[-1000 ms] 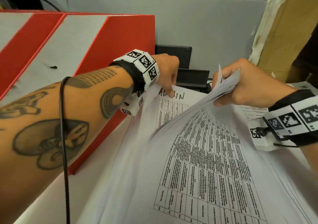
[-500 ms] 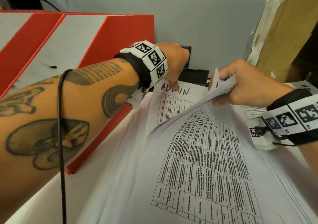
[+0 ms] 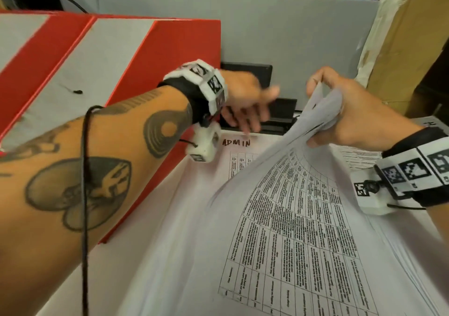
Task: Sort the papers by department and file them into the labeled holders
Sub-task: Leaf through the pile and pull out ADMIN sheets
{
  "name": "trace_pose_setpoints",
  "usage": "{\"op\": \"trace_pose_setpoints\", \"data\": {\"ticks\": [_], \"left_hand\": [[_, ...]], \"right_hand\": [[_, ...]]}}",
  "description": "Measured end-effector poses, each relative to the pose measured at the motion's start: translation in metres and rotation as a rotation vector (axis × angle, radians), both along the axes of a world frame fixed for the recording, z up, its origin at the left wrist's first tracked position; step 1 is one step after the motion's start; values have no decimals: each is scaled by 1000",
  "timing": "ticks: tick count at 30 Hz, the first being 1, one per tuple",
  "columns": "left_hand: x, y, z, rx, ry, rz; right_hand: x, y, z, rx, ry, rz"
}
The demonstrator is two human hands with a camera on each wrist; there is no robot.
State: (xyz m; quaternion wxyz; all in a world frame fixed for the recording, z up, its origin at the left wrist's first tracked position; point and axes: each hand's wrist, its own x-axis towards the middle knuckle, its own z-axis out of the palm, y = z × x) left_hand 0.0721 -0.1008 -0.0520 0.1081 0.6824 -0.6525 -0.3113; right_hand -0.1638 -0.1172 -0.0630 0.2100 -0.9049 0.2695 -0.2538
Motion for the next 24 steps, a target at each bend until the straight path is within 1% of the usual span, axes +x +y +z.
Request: {"op": "trace_pose_setpoints", "data": {"ticks": [1,2,3,5,7,13,17,19,20,21,24], "left_hand": [[6,-3,-8,5,-272,-57],[12,-4,-15,11,-496,-102],[16,-5,-19,32,-621,-131],[16,-2,-23,32,-665,-123],[15,-3,-26,-41,-720,-111],[12,-5,-26,-182,-811,-87],[2,4,-9,-248,-875,-52],[-4,11,6,-274,-900,-29],[-7,14,15,-284,-882,-38],[-10,18,24,-290,-822,-67],[-17,25,46,-307,-569,-200]], "right_hand": [[-1,0,0,6,14,9],[0,1,0,12,28,20],[0,2,1,12,44,36],[1,3,1,5,71,63],[2,3,1,9,78,76],[1,4,0,18,67,71],[2,4,-1,26,72,70],[2,5,-1,42,78,82],[3,5,-1,58,72,89],[4,5,-2,71,66,97],[6,5,-5,48,64,95]]}}
